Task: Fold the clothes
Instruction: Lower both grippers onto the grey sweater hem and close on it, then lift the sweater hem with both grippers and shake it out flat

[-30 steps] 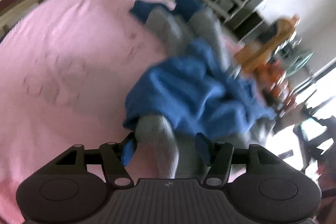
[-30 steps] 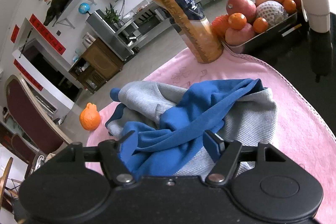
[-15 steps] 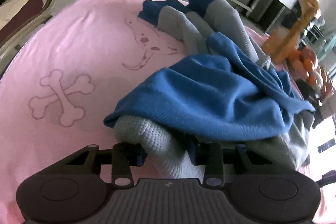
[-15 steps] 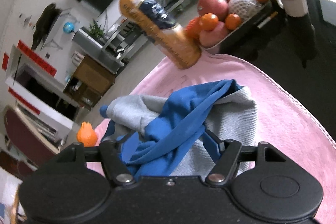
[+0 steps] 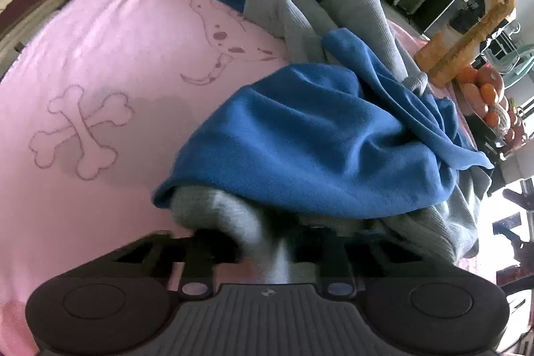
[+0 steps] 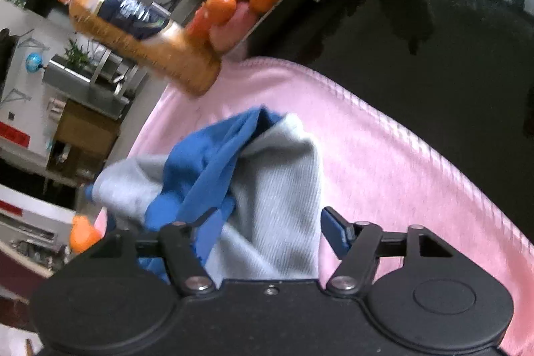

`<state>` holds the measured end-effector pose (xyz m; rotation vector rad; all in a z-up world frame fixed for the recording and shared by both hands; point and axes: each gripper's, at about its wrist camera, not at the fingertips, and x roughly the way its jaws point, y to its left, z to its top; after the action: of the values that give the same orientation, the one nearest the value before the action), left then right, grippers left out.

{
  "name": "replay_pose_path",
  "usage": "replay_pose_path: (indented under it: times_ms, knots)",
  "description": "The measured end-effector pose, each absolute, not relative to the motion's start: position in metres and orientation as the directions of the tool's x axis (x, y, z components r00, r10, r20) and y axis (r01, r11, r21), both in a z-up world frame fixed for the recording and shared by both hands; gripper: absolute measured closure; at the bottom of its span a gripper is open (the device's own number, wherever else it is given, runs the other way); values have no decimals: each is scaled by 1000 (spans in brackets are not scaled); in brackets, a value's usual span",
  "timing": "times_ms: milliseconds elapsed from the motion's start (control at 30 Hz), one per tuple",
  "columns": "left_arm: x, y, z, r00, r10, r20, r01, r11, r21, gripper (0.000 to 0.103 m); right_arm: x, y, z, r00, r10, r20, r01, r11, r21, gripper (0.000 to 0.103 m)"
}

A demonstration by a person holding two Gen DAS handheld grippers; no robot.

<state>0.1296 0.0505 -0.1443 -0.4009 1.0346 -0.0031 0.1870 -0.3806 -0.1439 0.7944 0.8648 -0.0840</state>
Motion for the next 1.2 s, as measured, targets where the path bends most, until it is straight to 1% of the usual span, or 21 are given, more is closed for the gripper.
replay_pose_path:
  times_ms: [33, 100, 167, 233, 267, 433, 533, 567, 633, 667, 700, 733, 767, 833, 867, 933, 967, 1033, 1100, 1167, 1200]
  knots:
    - [129, 50, -144, 523, -192, -831, -176, 929, -325, 96, 190, -382, -147, 657, 231, -718, 383, 717, 582, 47]
    - [127, 50, -142, 532, -197, -823, -160, 932, -326, 97, 200, -385, -150, 647, 192, -738, 395, 743, 540, 59]
    - [127, 48, -143, 524, -191, -830, -154, 937, -313, 95, 214, -386, -153, 631, 136, -763, 391, 795, 465, 65]
    - [127, 45, -145, 514, -186, -837, -147, 943, -300, 87, 225, -384, -156, 618, 129, -775, 362, 829, 426, 65]
    - [127, 44, -146, 510, -183, -841, -144, 945, -293, 76, 231, -383, -158, 611, 134, -780, 340, 846, 411, 65]
    - [120, 33, -148, 542, -154, -826, -72, 971, -228, 74, 251, -362, -165, 608, 73, -791, 196, 951, 238, 65]
    - [120, 30, -150, 569, -145, -809, -50, 976, -210, 78, 254, -355, -171, 633, 56, -772, 148, 970, 191, 64]
    - [120, 30, -151, 578, -141, -804, -45, 978, -204, 86, 255, -352, -173, 641, 50, -766, 132, 976, 175, 63]
    - [122, 28, -151, 586, -138, -799, -30, 981, -192, 93, 258, -348, -176, 658, 41, -752, 101, 985, 142, 64]
    - [123, 26, -151, 585, -140, -799, -20, 982, -186, 96, 259, -346, -178, 666, 36, -745, 86, 988, 125, 71]
    - [125, 27, -149, 575, -144, -805, -23, 981, -193, 97, 260, -344, -176, 660, 34, -751, 94, 987, 127, 81]
    - [127, 27, -146, 565, -150, -811, -27, 979, -200, 97, 260, -343, -173, 652, 31, -758, 104, 986, 131, 83]
    - [130, 28, -144, 555, -155, -817, -31, 978, -207, 98, 261, -343, -169, 640, 33, -767, 144, 976, 162, 85]
    - [136, 40, -131, 539, -222, -813, -68, 950, -304, 99, 256, -349, -154, 646, 76, -759, 238, 925, 295, 86]
    - [141, 48, -119, 539, -268, -799, -82, 927, -367, 99, 250, -353, -144, 660, 119, -742, 284, 875, 393, 87]
    - [153, 61, -88, 563, -323, -761, -88, 892, -444, 99, 241, -356, -122, 683, 203, -702, 330, 771, 544, 87]
    - [158, 68, -63, 589, -342, -732, -87, 874, -478, 99, 237, -354, -108, 688, 229, -689, 342, 735, 586, 87]
    - [154, 80, -7, 672, -323, -666, -73, 866, -495, 100, 227, -346, -67, 720, 258, -644, 328, 692, 643, 88]
    - [141, 93, 52, 756, -301, -581, -48, 860, -508, 101, 207, -340, -12, 789, 272, -552, 264, 660, 703, 88]
    - [109, 114, 108, 842, -287, -456, -3, 843, -538, 101, 173, -339, 46, 861, 280, -425, 164, 638, 752, 88]
    - [94, 121, 117, 859, -290, -422, 7, 830, -557, 101, 154, -340, 74, 891, 283, -356, 109, 628, 771, 88]
